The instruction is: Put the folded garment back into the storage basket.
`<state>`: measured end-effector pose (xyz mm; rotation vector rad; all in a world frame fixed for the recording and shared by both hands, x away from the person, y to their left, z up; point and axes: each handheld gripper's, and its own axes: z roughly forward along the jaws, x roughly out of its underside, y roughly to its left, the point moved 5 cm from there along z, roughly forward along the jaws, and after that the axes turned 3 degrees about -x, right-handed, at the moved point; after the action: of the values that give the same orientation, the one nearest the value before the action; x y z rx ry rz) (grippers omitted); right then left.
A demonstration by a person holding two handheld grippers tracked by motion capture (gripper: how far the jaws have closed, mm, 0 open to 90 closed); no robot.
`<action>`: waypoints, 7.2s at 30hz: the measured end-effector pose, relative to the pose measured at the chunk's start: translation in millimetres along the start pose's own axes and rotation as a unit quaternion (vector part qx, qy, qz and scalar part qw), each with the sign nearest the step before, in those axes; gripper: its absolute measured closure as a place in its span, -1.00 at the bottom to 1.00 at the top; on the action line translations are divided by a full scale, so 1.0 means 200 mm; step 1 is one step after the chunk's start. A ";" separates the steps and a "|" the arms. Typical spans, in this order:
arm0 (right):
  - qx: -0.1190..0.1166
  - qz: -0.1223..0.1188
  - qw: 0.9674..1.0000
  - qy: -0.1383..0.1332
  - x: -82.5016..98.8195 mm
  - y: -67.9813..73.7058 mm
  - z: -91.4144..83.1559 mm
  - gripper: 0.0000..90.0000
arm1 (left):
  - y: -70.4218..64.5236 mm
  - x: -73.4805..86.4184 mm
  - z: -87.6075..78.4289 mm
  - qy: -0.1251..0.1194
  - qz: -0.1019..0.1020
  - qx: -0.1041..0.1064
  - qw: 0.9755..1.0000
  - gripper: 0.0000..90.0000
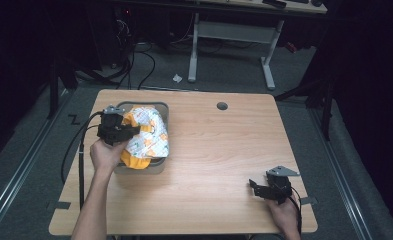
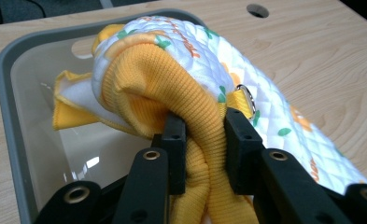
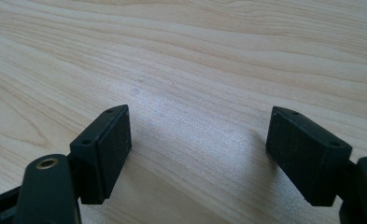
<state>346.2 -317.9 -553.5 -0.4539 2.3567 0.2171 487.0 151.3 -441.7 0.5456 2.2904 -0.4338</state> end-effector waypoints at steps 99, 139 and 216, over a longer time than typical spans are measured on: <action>-0.001 0.001 1.000 -0.001 0.00 0.00 0.00 -0.50 | -0.48 0.08 -0.15 -0.084 0.035 0.015 0.996 -0.29; 0.000 0.000 1.000 -0.001 0.00 0.00 0.00 -0.50 | -0.72 0.20 -0.07 -0.076 0.041 0.084 0.993 -0.29; 0.000 0.000 1.000 0.000 0.00 0.00 0.00 -0.50 | -0.89 0.50 0.41 0.024 0.054 0.060 0.996 -0.26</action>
<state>346.2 -317.9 -553.5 -0.4540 2.3566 0.2168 381.8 -12.0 -542.8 0.7442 2.2785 -0.5106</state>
